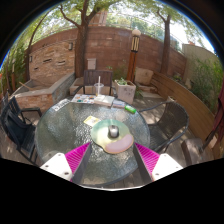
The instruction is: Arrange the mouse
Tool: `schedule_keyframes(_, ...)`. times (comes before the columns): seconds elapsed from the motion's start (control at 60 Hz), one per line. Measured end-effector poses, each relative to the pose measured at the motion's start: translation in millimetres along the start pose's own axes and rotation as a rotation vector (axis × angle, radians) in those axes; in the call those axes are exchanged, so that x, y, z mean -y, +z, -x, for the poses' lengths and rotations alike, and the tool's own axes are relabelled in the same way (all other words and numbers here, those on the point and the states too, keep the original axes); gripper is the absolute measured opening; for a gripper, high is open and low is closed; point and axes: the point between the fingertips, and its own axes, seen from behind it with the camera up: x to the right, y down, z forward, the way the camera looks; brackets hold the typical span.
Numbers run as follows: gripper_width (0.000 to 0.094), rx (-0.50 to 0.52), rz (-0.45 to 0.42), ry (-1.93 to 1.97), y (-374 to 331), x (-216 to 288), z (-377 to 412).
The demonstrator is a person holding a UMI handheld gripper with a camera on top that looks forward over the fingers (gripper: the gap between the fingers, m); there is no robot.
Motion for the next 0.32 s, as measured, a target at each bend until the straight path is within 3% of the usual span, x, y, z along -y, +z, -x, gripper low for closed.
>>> schedule_keyframes(0.317, 0.0863, 0.002, -0.007, 0.008, -54, -13, 2)
